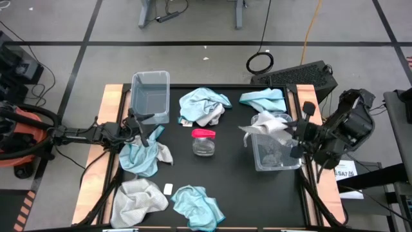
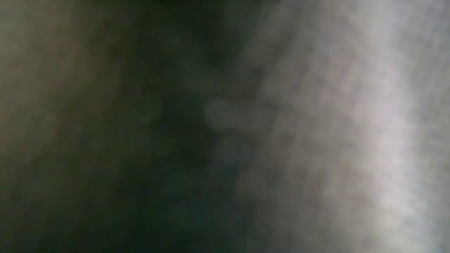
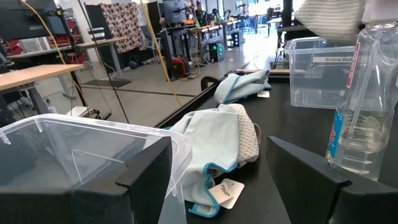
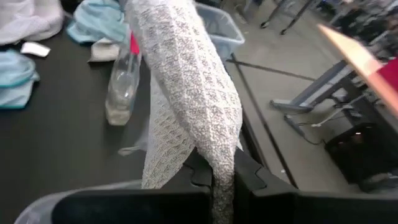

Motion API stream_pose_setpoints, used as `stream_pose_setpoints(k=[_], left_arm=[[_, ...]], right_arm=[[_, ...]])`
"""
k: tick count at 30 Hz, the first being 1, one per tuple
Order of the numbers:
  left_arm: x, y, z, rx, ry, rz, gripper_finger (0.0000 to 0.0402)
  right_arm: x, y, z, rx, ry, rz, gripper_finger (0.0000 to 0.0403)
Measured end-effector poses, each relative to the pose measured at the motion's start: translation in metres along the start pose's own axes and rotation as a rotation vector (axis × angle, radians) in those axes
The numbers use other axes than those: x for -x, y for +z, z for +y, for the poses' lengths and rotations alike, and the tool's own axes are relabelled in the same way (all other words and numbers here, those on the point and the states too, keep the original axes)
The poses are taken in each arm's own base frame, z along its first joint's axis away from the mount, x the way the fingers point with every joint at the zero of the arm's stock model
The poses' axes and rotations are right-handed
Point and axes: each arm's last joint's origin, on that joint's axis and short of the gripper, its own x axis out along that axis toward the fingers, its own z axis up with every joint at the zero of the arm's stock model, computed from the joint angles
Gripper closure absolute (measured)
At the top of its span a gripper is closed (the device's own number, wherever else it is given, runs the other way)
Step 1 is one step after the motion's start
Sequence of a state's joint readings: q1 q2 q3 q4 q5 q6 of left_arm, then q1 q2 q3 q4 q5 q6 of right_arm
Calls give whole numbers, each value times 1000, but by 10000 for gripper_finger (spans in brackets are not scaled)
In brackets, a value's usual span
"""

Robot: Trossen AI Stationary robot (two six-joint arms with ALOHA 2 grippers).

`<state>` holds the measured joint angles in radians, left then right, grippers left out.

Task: Sort microfiber towel by color & place in baskets
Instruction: Put the bottom right gray towel into the right transparent bin

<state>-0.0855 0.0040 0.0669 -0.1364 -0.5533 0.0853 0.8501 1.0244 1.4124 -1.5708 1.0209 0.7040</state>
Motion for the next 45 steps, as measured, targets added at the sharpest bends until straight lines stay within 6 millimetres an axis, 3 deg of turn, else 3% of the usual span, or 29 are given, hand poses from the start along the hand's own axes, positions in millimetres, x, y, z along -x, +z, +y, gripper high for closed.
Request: stream_pose_setpoints(k=[8,18,26,39,45], left_arm=[[0,0,0,0,0,0,139],[0,0,0,0,0,0,139],[0,0,0,0,0,0,139],[0,0,0,0,0,0,139],[0,0,0,0,1,0,139]], right_arm=[[7,-7,-17,-65,86,25,399],[9,-10,-19,-75,179,89,399],[-5,-29,-2,-19,198,203,399],[-36,-65,20,-67,126,436,399],[-51,-75,31,-88,124,459,399]])
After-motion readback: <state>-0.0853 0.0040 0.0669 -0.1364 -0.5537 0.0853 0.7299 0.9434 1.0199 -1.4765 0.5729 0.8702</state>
